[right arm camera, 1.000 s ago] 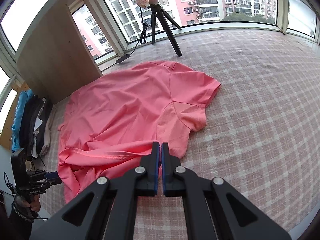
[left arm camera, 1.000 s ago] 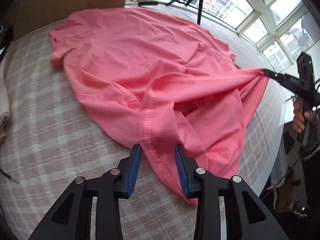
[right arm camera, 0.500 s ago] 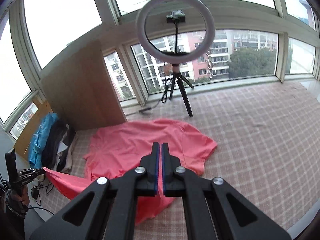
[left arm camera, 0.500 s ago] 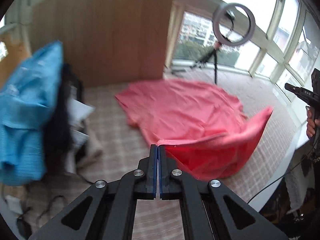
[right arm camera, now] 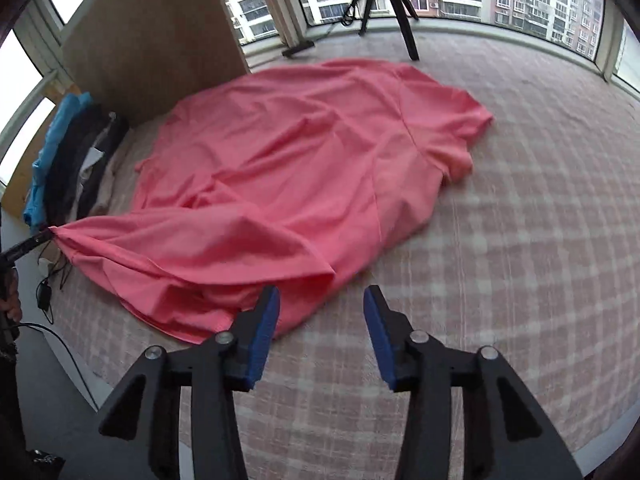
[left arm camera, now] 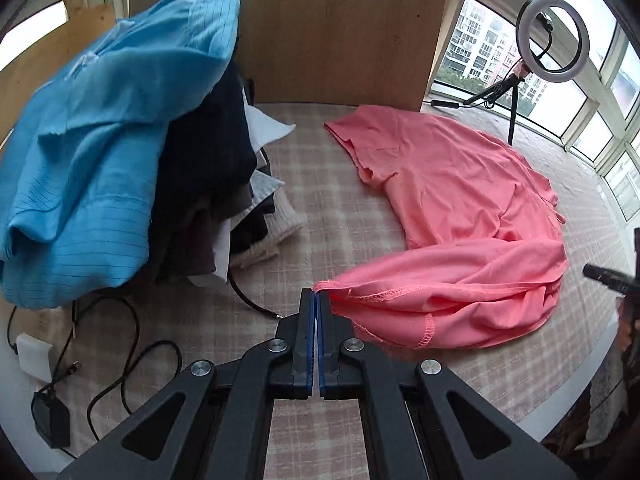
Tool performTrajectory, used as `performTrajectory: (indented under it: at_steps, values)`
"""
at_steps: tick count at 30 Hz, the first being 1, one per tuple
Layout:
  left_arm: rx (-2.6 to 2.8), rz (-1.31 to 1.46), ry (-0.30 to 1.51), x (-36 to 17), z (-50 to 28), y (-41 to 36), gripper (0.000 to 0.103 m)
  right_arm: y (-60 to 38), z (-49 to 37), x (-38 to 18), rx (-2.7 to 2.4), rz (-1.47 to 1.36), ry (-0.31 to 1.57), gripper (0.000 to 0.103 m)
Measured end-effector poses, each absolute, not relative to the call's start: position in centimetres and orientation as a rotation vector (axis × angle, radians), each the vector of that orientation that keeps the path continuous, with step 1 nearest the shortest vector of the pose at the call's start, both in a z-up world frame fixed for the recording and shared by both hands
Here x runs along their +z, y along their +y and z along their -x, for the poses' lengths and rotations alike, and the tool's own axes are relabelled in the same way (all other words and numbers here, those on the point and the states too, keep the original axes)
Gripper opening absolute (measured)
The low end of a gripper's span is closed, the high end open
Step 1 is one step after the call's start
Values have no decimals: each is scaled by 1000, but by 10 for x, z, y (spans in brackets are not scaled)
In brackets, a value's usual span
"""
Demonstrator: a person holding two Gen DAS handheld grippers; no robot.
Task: Fold clothes
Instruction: 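Lower the folded hem onto the T-shirt and open the right gripper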
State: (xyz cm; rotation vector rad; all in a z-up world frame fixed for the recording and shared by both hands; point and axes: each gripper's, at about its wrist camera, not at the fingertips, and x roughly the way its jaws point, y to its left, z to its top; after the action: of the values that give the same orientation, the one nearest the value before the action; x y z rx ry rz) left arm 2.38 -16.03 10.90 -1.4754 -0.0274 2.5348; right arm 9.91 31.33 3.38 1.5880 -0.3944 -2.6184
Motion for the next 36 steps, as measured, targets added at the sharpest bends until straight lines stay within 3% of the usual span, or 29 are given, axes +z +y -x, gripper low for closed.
performTrajectory:
  at_steps: [4, 9, 12, 22, 23, 26, 27, 32, 35, 36]
  values:
    - [2510, 1479, -28, 106, -25, -158, 0, 317, -95, 20, -2672, -1504, -486, 43]
    - [2486, 1474, 2, 106, -25, -153, 0, 290, -79, 14, -2665, -1501, -208, 43]
    - [2470, 1478, 0, 104, -24, -154, 0, 288, -87, 10, -2651, -1519, -148, 43]
    - [2433, 1489, -8, 97, -19, -152, 0, 285, -87, -6, -2549, -1573, -371, 42]
    - [2429, 1485, -5, 97, -19, -151, 0, 284, -86, -7, -2545, -1564, -405, 41]
    - [2419, 1476, 3, 99, -20, -149, 0, 285, -84, -5, -2561, -1541, -484, 12]
    - [2415, 1474, 2, 99, -20, -148, 0, 285, -85, -3, -2575, -1524, -495, 10]
    - [2398, 1476, 14, 96, -25, -146, 0, 284, -96, 15, -2627, -1456, -452, 4]
    - [2388, 1489, 7, 92, -25, -146, 0, 286, -97, 18, -2666, -1492, -368, 5]
    - [2384, 1492, 9, 91, -25, -145, 0, 288, -95, 18, -2677, -1513, -341, 10]
